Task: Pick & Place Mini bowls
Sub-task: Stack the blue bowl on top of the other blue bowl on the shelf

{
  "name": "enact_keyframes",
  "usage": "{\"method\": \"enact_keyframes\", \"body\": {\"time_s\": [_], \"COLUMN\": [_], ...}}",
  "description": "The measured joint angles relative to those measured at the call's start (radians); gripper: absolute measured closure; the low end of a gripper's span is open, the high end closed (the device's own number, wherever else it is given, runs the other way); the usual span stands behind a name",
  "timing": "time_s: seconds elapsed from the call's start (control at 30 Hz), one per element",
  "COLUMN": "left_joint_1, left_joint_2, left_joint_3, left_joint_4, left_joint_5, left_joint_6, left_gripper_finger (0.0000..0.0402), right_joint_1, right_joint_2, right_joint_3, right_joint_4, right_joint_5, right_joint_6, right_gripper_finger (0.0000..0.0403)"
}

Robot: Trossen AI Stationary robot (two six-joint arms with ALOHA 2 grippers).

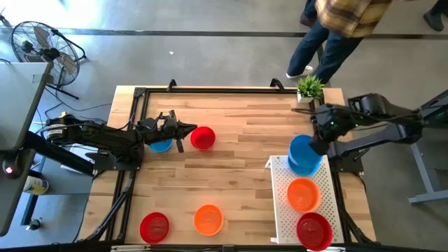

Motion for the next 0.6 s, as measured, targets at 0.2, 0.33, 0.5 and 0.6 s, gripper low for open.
{"method": "enact_keyframes", "body": {"time_s": [0.2,0.33,0.5,0.6], "left_joint_1": [0.0,0.0,0.0,0.0], "left_joint_2": [0.0,0.0,0.0,0.0], "left_joint_3": [0.0,0.0,0.0,0.0], "left_joint_4": [0.0,0.0,0.0,0.0], "left_joint_5": [0.0,0.0,0.0,0.0], "left_joint_6": [0.0,0.0,0.0,0.0], "left_gripper_finger": [0.0402,0.0402,0.0402,0.0402], "right_joint_1": [0.034,0.048,0.066,0.072], "right_joint_2": [-0.024,-0.023,-0.023,-0.022], "right_joint_3": [-0.067,-0.094,-0.132,-0.152], "right_joint_4": [0.002,0.004,0.003,0.003], "right_joint_5": [-0.001,0.004,0.007,0.012], "right_joint_6": [0.013,0.008,0.005,0.004], "right_gripper_finger": [0.0401,0.0401,0.0401,0.0401]}}
